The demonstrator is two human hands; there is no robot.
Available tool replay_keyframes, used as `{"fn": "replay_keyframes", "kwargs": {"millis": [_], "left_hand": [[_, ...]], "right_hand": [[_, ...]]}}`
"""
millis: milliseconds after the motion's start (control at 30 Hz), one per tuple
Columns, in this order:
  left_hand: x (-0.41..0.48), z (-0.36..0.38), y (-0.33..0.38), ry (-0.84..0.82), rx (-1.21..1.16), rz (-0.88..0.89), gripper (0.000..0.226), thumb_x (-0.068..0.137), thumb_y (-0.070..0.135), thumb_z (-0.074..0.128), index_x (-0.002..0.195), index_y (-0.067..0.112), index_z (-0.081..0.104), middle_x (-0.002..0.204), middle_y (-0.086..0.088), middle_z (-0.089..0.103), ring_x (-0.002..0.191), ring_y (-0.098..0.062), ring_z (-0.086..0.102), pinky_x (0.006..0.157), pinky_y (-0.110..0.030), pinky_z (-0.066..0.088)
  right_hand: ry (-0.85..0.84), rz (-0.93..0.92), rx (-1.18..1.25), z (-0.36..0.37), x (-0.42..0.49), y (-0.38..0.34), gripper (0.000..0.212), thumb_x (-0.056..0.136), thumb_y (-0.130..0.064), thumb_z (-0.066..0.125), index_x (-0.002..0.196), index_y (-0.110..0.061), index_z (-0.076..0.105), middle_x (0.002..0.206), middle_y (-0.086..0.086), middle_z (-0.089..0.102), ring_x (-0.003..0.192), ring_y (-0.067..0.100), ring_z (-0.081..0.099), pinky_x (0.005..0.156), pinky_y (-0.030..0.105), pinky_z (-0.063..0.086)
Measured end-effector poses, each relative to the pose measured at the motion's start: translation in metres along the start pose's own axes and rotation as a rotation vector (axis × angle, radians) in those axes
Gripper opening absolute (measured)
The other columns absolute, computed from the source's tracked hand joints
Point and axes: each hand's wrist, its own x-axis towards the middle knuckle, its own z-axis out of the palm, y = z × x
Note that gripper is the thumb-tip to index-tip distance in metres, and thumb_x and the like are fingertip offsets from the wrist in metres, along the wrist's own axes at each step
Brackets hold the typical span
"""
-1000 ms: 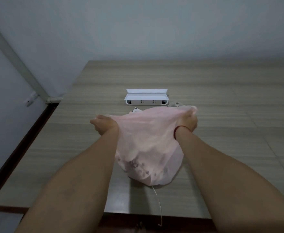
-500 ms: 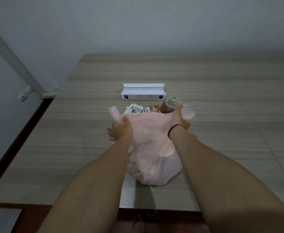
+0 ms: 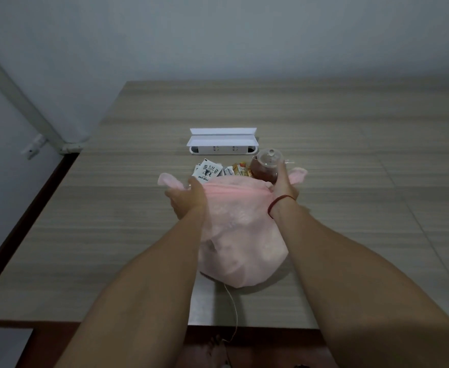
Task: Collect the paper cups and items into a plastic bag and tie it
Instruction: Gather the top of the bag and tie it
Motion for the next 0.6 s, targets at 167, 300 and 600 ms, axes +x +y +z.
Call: {"fn": "replay_keyframes", "kwargs": {"millis": [167, 300, 600], "left_hand": [[0.002, 0.004, 0.018, -0.026, -0.311, -0.071, 0.022, 0.091, 0.034, 0.057, 0.079, 0.016, 0.052, 0.089, -0.004, 0.060, 0.091, -0.024, 0.064, 0.075, -0.027, 0.044], [0.004, 0.008, 0.037, -0.042, -0.592, -0.199, 0.037, 0.099, 0.036, 0.040, 0.103, 0.007, 0.063, 0.101, -0.007, 0.070, 0.074, -0.020, 0.059, 0.065, -0.024, 0.045], [-0.007, 0.014, 0.033, -0.015, -0.074, 0.223, 0.039, 0.103, 0.026, 0.037, 0.114, -0.004, 0.059, 0.117, -0.022, 0.064, 0.107, -0.034, 0.062, 0.077, -0.031, 0.042]], "right_hand": [[0.034, 0.015, -0.069, -0.001, 0.003, 0.014, 0.036, 0.095, -0.034, 0.046, 0.074, -0.011, 0.063, 0.050, -0.005, 0.062, 0.044, 0.008, 0.054, 0.037, 0.010, 0.039], [-0.011, 0.059, -0.131, -0.004, 0.009, 0.027, 0.035, 0.098, -0.025, 0.043, 0.113, 0.000, 0.062, 0.096, 0.010, 0.074, 0.083, 0.019, 0.060, 0.058, 0.018, 0.039], [-0.102, -0.063, -0.128, 0.005, 0.006, -0.005, 0.040, 0.092, -0.040, 0.049, 0.107, -0.006, 0.061, 0.079, 0.006, 0.063, 0.063, 0.017, 0.055, 0.054, 0.021, 0.045]]}}
